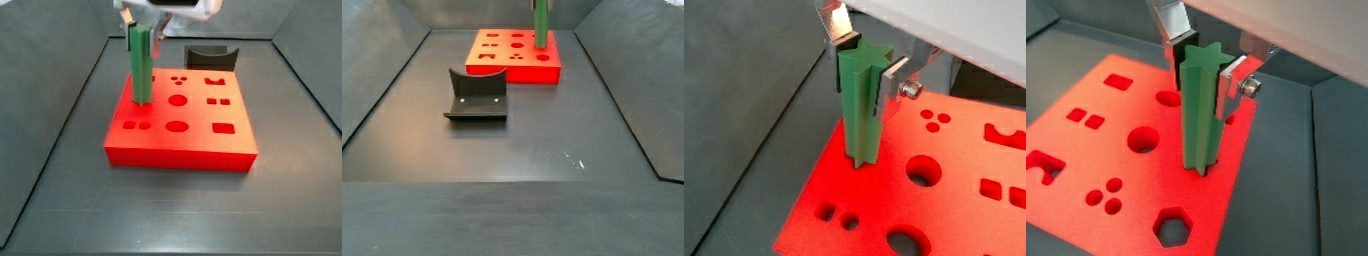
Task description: Insert the star object.
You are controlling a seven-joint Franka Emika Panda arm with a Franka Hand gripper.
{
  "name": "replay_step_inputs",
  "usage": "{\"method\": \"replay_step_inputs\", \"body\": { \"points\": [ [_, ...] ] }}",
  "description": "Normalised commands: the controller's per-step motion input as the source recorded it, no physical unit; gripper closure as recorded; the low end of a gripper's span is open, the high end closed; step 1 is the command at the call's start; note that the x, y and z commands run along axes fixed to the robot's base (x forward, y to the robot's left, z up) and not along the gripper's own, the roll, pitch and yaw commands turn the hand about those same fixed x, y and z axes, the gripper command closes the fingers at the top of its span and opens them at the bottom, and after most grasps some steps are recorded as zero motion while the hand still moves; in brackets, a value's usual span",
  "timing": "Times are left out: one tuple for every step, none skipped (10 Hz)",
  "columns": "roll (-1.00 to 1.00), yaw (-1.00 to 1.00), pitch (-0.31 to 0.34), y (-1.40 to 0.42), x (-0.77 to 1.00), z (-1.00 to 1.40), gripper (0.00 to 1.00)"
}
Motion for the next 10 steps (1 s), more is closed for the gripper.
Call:
{"method": "replay_step_inputs", "body": {
  "points": [
    [0.00,-0.09,0.000,-0.01,-0.09,-1.00,1.00],
    [0.00,-0.13,0.000,-0.05,-0.03,-1.00,1.00],
    [-0.02,-0.12,-0.051,-0.09,0.00,-1.00,1.00],
    [-0.05,-0.13,-0.097,-0.07,0.00,-0.97,1.00],
    [-0.10,-0.12,-0.146,-0.02,0.03,-0.83,1.00],
    [0.00,0.00,0.010,0.00,0.00,0.00,1.00],
    [0.00,-0.01,-0.050,0.00,-0.16,0.00,1.00],
    [-0.22,-0.44,-0.147,0.21,0.00,-0.40,1.00],
    [-0.25,-0.52,-0.244,0.13,0.00,-0.41,1.00],
    [-0.26,-0.45,-0.244,0.17,0.00,-0.40,1.00]
  ]
}}
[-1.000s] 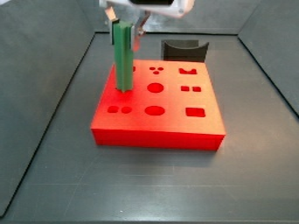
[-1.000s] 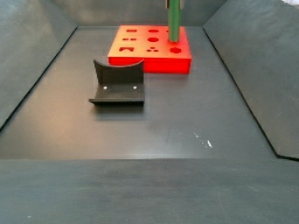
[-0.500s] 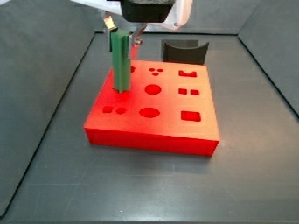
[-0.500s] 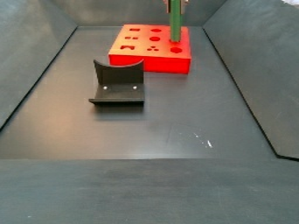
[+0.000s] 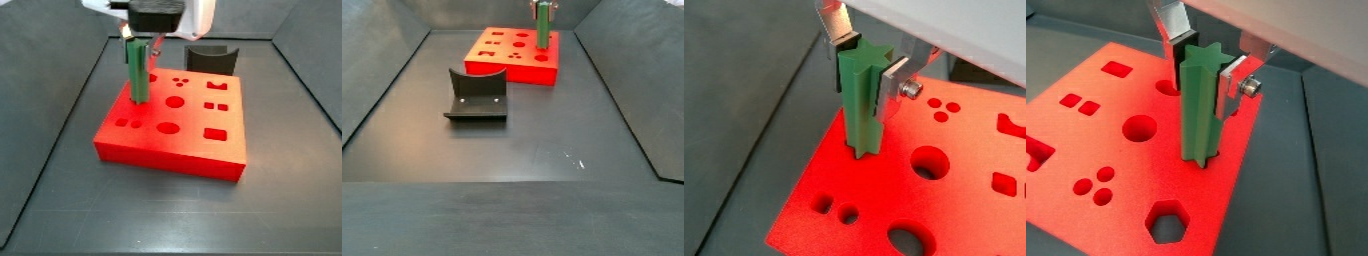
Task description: Insert the star object.
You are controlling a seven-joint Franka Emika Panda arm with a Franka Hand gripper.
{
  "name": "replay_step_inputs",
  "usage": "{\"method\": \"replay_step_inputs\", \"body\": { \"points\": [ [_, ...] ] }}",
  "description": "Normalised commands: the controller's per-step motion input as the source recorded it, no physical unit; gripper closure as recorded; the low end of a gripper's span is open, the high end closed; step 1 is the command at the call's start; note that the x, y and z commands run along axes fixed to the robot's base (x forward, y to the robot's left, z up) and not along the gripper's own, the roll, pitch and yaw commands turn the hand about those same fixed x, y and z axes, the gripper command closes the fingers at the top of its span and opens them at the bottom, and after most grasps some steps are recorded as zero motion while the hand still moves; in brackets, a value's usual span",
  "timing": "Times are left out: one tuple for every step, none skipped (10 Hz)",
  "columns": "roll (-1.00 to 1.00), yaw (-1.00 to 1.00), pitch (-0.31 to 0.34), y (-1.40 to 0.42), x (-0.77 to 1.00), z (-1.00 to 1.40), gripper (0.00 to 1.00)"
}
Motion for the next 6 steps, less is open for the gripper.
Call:
{"method": "replay_step_inputs", "body": {
  "points": [
    [-0.24,-0.43,-0.217,0.21,0.00,-0.47,1.00],
    [-0.27,-0.24,-0.150,0.30,0.00,-0.56,1.00],
    [-0.14,-0.26,-0.041,0.15,0.00,-0.86,1.00],
    [-0.07,-0.26,0.004,0.13,0.00,-1.00,1.00],
    [0.00,0.00,-0.020,0.00,-0.01,0.00,1.00],
    [0.00,0.00,0.000,0.00,0.00,0.00,1.00]
  ]
}}
